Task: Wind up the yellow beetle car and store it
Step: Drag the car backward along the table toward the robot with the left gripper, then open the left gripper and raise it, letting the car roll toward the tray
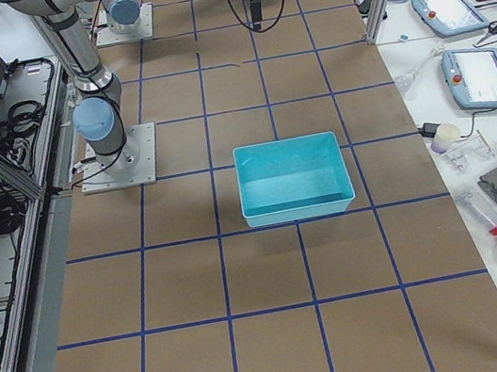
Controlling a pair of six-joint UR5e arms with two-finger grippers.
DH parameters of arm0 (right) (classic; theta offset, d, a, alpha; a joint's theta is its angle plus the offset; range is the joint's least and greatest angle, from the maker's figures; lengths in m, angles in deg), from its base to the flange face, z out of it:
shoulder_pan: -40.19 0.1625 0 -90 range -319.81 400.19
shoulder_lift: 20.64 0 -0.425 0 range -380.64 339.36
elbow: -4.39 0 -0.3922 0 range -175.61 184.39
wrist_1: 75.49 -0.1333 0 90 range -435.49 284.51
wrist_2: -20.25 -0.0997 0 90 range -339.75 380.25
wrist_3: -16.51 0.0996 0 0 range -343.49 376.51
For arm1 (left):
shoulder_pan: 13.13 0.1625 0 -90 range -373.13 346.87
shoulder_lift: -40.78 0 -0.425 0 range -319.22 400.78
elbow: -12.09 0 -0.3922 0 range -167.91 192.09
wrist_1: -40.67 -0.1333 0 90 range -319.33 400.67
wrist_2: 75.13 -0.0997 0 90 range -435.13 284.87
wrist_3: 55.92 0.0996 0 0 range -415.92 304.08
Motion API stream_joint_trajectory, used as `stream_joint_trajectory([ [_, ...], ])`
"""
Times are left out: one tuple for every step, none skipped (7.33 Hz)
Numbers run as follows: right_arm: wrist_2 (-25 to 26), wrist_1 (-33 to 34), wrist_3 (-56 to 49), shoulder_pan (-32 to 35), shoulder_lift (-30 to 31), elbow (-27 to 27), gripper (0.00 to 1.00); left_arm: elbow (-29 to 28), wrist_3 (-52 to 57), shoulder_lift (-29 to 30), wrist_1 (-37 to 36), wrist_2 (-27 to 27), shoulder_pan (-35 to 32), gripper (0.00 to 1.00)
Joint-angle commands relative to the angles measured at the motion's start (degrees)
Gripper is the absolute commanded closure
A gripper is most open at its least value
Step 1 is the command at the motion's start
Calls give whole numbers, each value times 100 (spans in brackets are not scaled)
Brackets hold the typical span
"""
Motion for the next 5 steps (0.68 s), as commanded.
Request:
stream_joint_trajectory([
  [1, 0, -4, 0, 0, 0, 0, -16, -14, -48, 8, 11, -13, 15],
  [1, 0, -4, 0, 9, 0, 0, -43, -57, -75, 8, 63, -100, 15],
  [-8, 0, -4, 0, 9, 0, 0, -60, -127, -127, 26, 238, -171, 15],
  [1, 0, 5, 0, 9, 0, 0, -78, -468, -267, 78, 231, -345, 15],
  [1, 0, 5, 0, 9, 0, 0, -78, -889, -451, 157, 222, -634, 16],
])
